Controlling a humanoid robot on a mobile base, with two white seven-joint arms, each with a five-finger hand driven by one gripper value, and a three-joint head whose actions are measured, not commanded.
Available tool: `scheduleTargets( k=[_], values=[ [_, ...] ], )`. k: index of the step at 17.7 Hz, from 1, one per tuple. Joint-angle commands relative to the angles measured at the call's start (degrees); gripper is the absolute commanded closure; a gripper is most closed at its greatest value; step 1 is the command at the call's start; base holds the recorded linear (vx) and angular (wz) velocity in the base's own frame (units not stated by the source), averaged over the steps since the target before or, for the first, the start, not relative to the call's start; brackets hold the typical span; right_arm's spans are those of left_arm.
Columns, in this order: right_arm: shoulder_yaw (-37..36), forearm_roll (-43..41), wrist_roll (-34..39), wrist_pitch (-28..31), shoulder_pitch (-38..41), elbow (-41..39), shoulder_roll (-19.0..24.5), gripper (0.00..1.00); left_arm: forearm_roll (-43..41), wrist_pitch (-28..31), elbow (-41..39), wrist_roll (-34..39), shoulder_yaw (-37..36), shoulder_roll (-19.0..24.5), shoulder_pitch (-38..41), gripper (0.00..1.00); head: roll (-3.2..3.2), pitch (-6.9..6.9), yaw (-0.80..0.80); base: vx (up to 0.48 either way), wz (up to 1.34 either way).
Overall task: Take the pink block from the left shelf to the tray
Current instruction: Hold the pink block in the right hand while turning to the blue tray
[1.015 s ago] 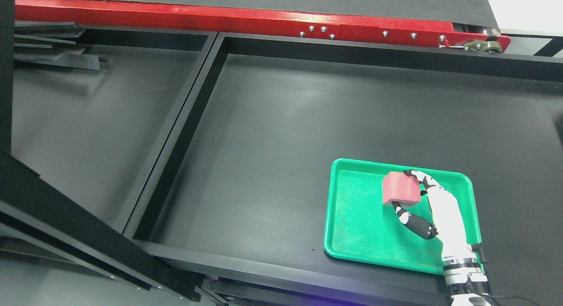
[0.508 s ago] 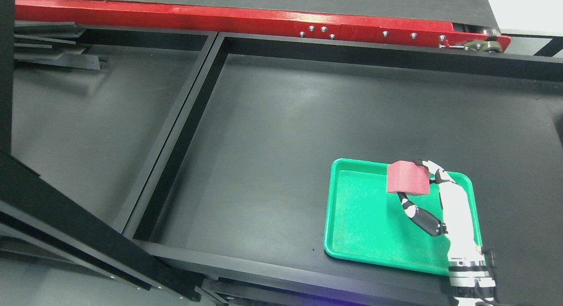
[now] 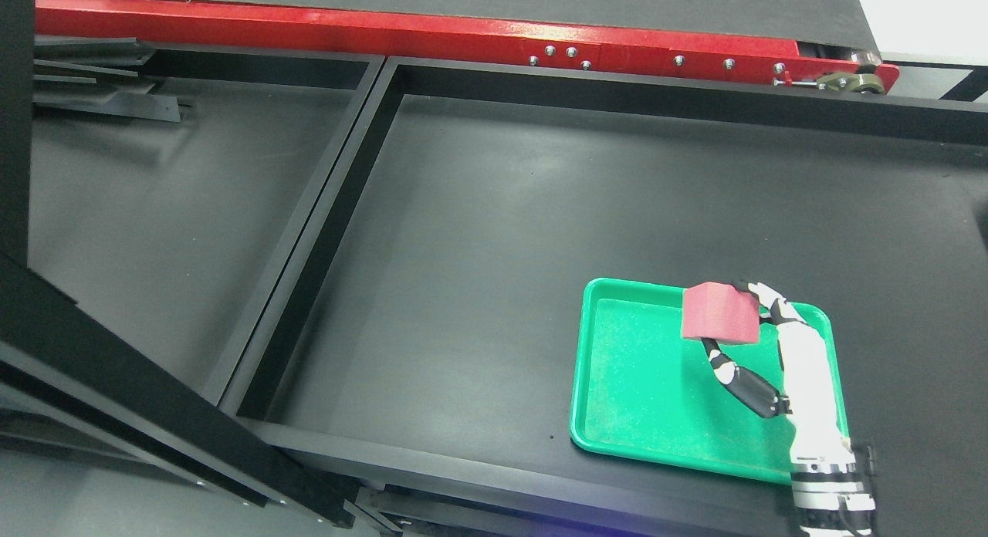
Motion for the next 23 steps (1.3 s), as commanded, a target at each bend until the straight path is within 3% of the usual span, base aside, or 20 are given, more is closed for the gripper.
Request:
scheduleTargets(
  k=[1, 10, 23],
  values=[
    [-1.8, -0.3, 0.0, 0.0, 1.1, -2.0, 0.1, 0.95, -0.1, -0.2, 0.0, 0.0, 0.0, 1.0, 0.5, 0.00, 0.00, 0.00, 0.00, 0.000, 0.00],
    [-3.0, -0.8, 0.0, 0.0, 2.5, -3.0, 0.7, 0.95, -0.1, -0.2, 0.0, 0.0, 0.0, 1.0, 0.5, 0.00, 0.00, 0.00, 0.00, -0.027, 0.10],
    [-5.6, -2.0, 0.0, -0.9, 2.8, -3.0, 0.8, 0.95, -0.1, -0.2, 0.0, 0.0, 0.0, 1.0, 0.5, 0.00, 0.00, 0.00, 0.00, -0.079, 0.48]
  ],
)
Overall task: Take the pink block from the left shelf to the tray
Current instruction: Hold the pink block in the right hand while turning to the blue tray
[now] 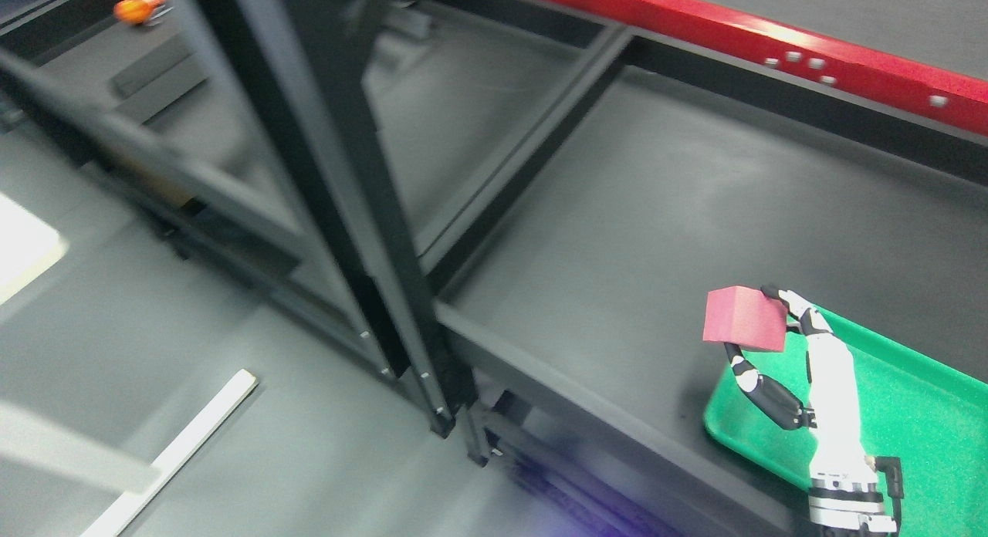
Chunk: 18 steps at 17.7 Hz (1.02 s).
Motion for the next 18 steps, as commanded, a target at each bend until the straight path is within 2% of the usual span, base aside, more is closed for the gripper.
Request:
scheduleTargets(
  k=[1, 18],
  values=[
    [-2.2, -0.2, 0.0, -0.4, 0.1, -0.4, -1.1, 0.95, -0.1, 0.0, 0.0, 0.0, 0.0, 1.0, 0.5, 0.00, 0.00, 0.00, 0.00, -0.132, 0.80],
    [-3.5, -1.8, 0.0, -1.7, 0.5, -0.3, -1.1, 0.95, -0.1, 0.0, 0.0, 0.0, 0.0, 1.0, 0.5, 0.00, 0.00, 0.02, 0.00, -0.152, 0.86]
  ],
)
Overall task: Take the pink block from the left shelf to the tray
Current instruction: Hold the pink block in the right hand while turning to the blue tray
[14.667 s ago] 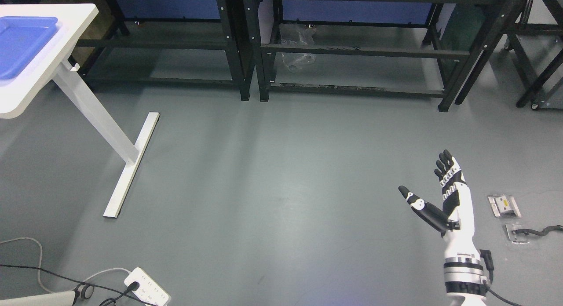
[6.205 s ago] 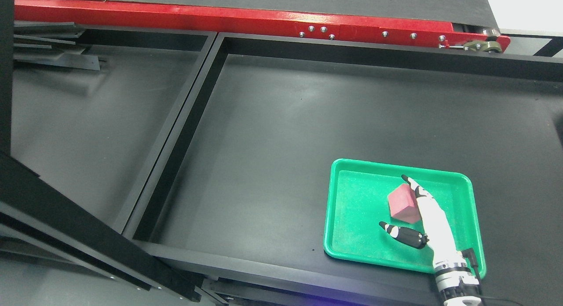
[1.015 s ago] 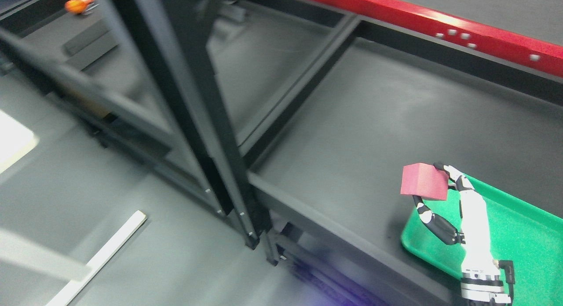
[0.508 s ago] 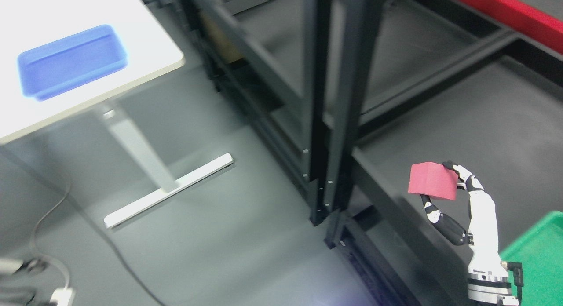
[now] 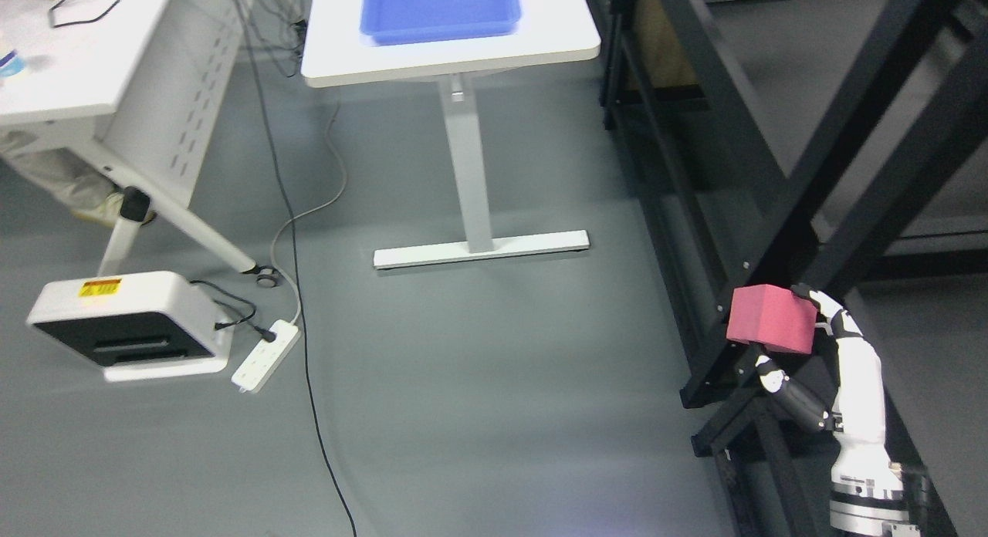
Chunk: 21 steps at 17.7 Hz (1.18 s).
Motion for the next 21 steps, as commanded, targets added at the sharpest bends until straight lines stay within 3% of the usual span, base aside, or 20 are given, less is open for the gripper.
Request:
scheduleTargets(
  k=[1, 11, 21],
  values=[
    [-0.5, -0.1, 0.0, 0.0, 0.1, 0.0, -1.4, 0.95, -0.1, 0.0, 0.0, 0.0, 0.0, 1.0, 0.5, 0.00, 0.00, 0.00, 0.00, -0.130, 0.77],
    [-0.2, -0.1, 0.0, 0.0, 0.0, 0.1, -1.4, 0.94, -0.1, 0.0, 0.0, 0.0, 0.0, 1.0, 0.5, 0.00, 0.00, 0.00, 0.00, -0.077, 0.48],
    [-0.1, -0.1, 0.0, 0.0, -0.3, 0.1, -1.4, 0.94, -0.1, 0.0, 0.0, 0.0, 0.0, 1.0, 0.5, 0.00, 0.00, 0.00, 0.00, 0.009, 0.01]
  ],
)
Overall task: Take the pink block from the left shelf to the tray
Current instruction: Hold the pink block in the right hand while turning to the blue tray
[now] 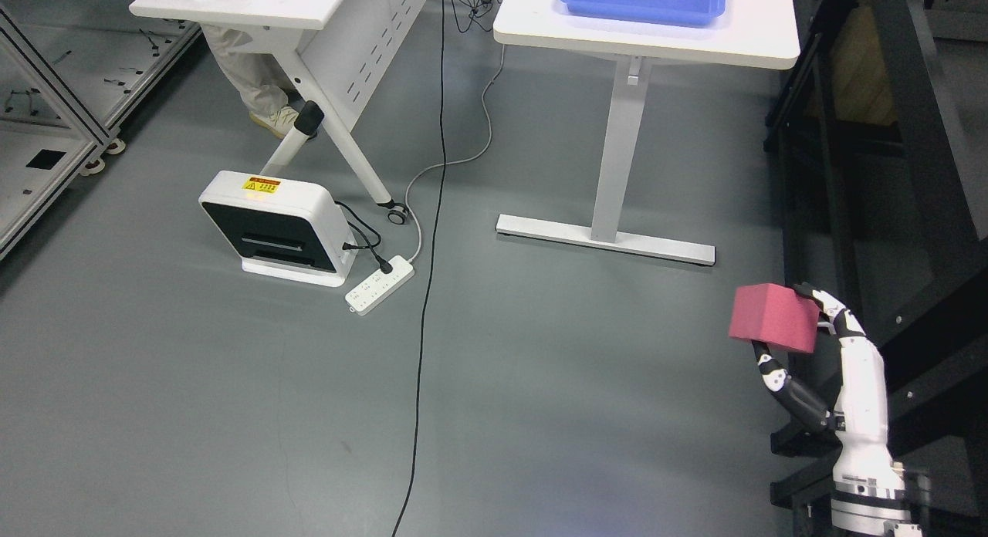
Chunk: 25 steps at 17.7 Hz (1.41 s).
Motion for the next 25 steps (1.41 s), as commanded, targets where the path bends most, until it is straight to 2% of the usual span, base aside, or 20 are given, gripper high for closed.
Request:
scheduleTargets(
  k=[1, 14, 25],
  values=[
    [0.1, 0.0, 0.1, 0.0, -0.1, 0.0, -1.5, 0.94, -0.1, 0.0, 0.0, 0.0, 0.0, 1.0, 0.5, 0.00, 0.00, 0.00, 0.00, 0.050, -0.06],
    [0.1, 0.0, 0.1, 0.0, -0.1, 0.1, -1.5, 0.93, -0.1, 0.0, 0.0, 0.0, 0.0, 1.0, 0.5, 0.00, 0.00, 0.00, 0.00, 0.070, 0.13],
    [0.1, 0.1, 0.1, 0.0, -0.1, 0.2, -1.6, 0.93, -0.1, 0.0, 0.0, 0.0, 0.0, 1.0, 0.5, 0.00, 0.00, 0.00, 0.00, 0.229, -0.05]
  ],
)
